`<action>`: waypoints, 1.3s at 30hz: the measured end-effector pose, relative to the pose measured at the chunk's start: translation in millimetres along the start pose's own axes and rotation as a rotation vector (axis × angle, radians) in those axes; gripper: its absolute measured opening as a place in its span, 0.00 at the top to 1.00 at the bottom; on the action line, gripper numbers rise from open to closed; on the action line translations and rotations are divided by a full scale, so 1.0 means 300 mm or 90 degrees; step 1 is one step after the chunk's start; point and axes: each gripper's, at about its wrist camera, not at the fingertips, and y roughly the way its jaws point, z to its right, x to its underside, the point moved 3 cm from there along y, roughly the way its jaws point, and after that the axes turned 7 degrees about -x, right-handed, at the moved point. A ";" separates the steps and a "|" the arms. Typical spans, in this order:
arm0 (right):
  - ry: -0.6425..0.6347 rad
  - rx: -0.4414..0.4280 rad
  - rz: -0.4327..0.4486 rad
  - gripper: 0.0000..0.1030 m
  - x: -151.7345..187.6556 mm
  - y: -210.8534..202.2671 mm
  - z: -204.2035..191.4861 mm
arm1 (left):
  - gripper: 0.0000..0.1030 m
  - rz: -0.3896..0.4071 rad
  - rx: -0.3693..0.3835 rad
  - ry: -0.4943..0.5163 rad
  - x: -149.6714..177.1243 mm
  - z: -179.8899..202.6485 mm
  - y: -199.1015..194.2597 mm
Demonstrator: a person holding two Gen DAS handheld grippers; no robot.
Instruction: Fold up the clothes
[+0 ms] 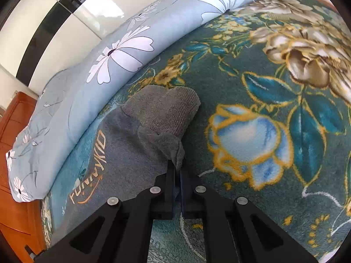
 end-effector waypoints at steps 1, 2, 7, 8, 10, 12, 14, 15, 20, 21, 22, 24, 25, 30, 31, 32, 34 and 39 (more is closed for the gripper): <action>0.006 -0.011 -0.003 0.95 0.001 -0.013 0.000 | 0.88 -0.013 0.020 -0.006 0.001 -0.002 -0.010; 0.003 -0.017 -0.005 0.89 0.003 -0.033 -0.007 | 0.84 -0.019 0.037 -0.006 0.009 -0.004 -0.037; -0.128 -0.017 0.019 0.79 0.062 -0.263 -0.130 | 0.46 -0.001 0.113 0.009 0.104 -0.018 -0.256; -0.148 -0.039 0.018 0.77 0.096 -0.320 -0.154 | 0.42 0.014 0.123 0.013 0.141 -0.027 -0.311; -0.180 -0.089 0.008 0.71 0.186 -0.440 -0.183 | 0.37 0.036 0.133 0.027 0.222 -0.048 -0.404; -0.212 -0.124 -0.003 0.63 0.299 -0.569 -0.182 | 0.37 0.055 0.134 0.031 0.310 -0.092 -0.474; -0.245 -0.127 -0.010 0.62 0.414 -0.688 -0.144 | 0.36 0.067 0.120 0.027 0.395 -0.152 -0.515; -0.254 -0.122 -0.009 0.62 0.471 -0.747 -0.112 | 0.36 0.074 0.112 0.024 0.438 -0.182 -0.536; -0.205 -0.121 -0.011 0.58 0.701 -0.934 0.121 | 0.36 0.077 0.079 -0.031 0.611 -0.339 -0.566; -0.192 -0.120 -0.012 0.57 0.739 -0.954 0.168 | 0.36 0.074 0.076 -0.050 0.636 -0.371 -0.561; -0.178 -0.117 -0.012 0.55 0.773 -0.967 0.214 | 0.36 0.070 0.076 -0.069 0.658 -0.401 -0.557; -0.145 -0.109 -0.016 0.54 0.822 -0.973 0.300 | 0.36 0.058 0.085 -0.101 0.690 -0.440 -0.538; -0.121 -0.112 -0.015 0.54 0.836 -0.971 0.338 | 0.36 0.048 0.095 -0.111 0.700 -0.446 -0.525; -0.020 -0.170 0.001 0.54 0.853 -0.942 0.443 | 0.36 0.028 0.151 -0.126 0.706 -0.415 -0.467; -0.013 -0.180 0.003 0.54 0.850 -0.931 0.445 | 0.36 0.030 0.156 -0.125 0.700 -0.403 -0.459; -0.005 -0.190 0.005 0.54 0.846 -0.918 0.446 | 0.36 0.031 0.164 -0.125 0.694 -0.392 -0.451; 0.013 -0.215 0.008 0.54 0.838 -0.892 0.447 | 0.38 0.027 0.170 -0.132 0.689 -0.382 -0.432; 0.048 -0.238 -0.007 0.54 0.837 -0.813 0.440 | 0.59 0.021 0.174 -0.143 0.696 -0.379 -0.414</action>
